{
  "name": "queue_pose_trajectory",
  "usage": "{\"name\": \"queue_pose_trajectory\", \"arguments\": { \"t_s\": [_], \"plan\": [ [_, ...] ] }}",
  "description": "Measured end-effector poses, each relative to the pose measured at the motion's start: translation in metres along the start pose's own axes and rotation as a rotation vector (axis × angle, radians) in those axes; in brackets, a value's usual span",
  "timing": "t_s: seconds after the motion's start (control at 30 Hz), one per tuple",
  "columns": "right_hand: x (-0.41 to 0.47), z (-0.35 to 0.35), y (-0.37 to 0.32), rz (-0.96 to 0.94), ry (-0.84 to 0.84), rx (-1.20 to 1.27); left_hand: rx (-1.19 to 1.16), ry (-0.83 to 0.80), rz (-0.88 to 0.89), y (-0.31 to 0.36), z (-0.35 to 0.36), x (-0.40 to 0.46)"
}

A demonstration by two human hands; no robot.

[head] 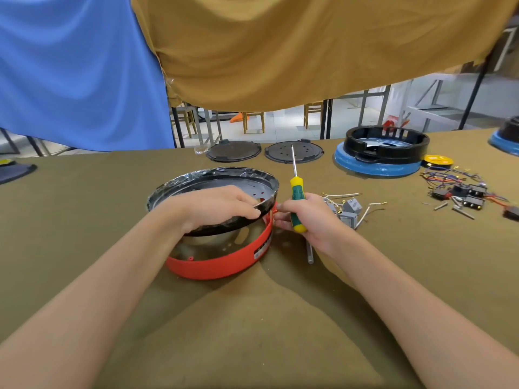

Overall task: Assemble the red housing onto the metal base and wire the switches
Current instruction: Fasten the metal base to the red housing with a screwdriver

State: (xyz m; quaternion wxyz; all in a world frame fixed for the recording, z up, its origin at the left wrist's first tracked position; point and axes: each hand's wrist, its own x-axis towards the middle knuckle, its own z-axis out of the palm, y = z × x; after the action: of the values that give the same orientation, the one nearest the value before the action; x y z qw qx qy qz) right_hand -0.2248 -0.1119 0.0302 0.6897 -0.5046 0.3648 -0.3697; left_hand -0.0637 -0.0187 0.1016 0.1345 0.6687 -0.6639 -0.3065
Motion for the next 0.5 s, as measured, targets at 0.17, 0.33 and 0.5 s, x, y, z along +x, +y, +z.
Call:
{"name": "queue_pose_trajectory", "arguments": {
  "t_s": [0.17,0.33,0.5],
  "plan": [
    [-0.0015,0.0008,-0.0001,0.015,0.002,0.062,0.01,-0.058,0.007,0.0029,-0.0029,0.0003],
    [-0.0013,0.0011,-0.0004,0.026,0.004,0.118,-0.021,-0.05,-0.027,-0.0004,-0.0055,-0.0023],
    [0.0008,0.001,0.0003,0.034,0.011,0.136,-0.002,-0.063,-0.031,-0.0066,-0.0082,0.0005]
  ]
}}
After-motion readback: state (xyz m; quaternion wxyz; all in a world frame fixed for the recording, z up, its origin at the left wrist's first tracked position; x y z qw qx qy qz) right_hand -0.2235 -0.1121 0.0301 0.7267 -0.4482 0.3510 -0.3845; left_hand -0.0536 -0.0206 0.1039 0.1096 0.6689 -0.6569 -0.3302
